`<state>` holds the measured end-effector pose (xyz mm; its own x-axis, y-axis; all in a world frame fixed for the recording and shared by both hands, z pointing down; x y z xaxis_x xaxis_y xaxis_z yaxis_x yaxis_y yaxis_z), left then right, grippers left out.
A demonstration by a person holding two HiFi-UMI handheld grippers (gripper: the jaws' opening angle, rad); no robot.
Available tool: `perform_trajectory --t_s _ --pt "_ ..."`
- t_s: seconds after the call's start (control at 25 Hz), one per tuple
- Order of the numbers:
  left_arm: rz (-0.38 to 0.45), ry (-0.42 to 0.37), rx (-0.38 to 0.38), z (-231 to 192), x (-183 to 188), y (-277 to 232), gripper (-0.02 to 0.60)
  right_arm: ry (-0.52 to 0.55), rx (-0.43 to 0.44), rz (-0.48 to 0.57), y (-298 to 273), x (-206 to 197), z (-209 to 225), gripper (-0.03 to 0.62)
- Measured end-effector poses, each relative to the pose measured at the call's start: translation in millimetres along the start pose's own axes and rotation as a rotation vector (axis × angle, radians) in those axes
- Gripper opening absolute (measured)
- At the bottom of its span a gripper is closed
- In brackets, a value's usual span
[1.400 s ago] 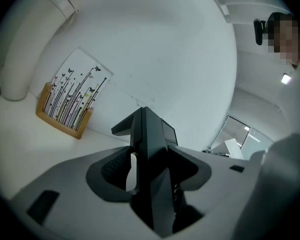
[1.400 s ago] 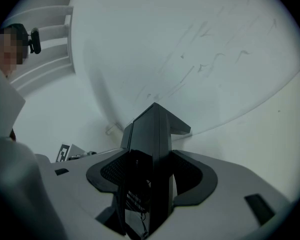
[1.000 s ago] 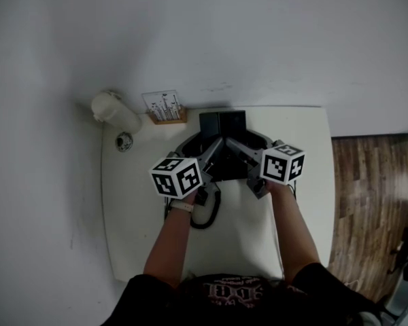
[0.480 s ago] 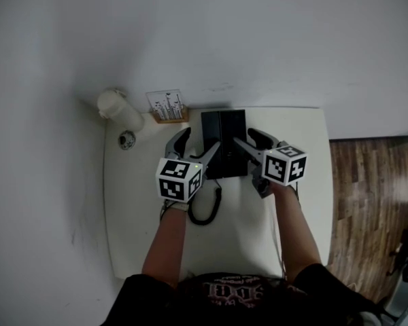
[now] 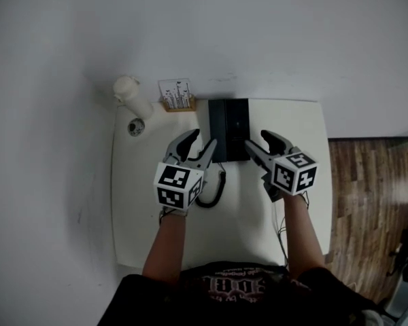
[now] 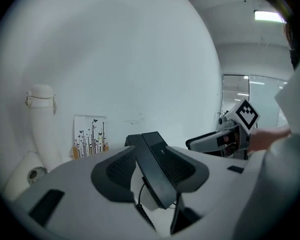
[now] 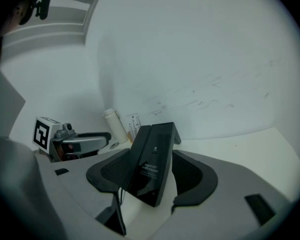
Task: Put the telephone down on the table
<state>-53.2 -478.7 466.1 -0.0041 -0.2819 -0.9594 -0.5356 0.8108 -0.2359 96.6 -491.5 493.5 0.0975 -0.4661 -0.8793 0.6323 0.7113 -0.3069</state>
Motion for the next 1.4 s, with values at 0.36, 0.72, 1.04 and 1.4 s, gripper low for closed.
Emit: perform_trajectory --t_s 0.36,0.72,1.04,1.4 --pt "0.087 0.011 -0.087 40.6 27.2 47.4 0.066 0.085 0.004 0.130 46.9 15.4 -55.7 0.107" --pt "0.116 -0.029 -0.205 91.9 37.2 94.7 0.003 0.157 -0.024 0.132 95.9 2.9 -110.4 0.051" --pt "0.093 -0.059 -0.212 118.1 28.2 113.9 0.003 0.141 -0.046 0.183 131.7 -9.6 -128.4 0.044" --pt "0.112 -0.038 -0.121 135.3 17.6 155.4 0.003 0.171 -0.009 0.229 171.3 -14.4 -147.1 0.043"
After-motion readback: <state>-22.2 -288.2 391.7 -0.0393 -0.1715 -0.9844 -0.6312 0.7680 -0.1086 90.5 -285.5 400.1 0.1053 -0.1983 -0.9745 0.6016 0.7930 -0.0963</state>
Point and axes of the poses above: the fingertips, and each gripper's own axes: y backward along the fingers, z to its right, x out of its top, the point moved 2 cm from there along y, backward along the fingers, and after that the axes turned 7 degrees about z, right-handed, at the moved point
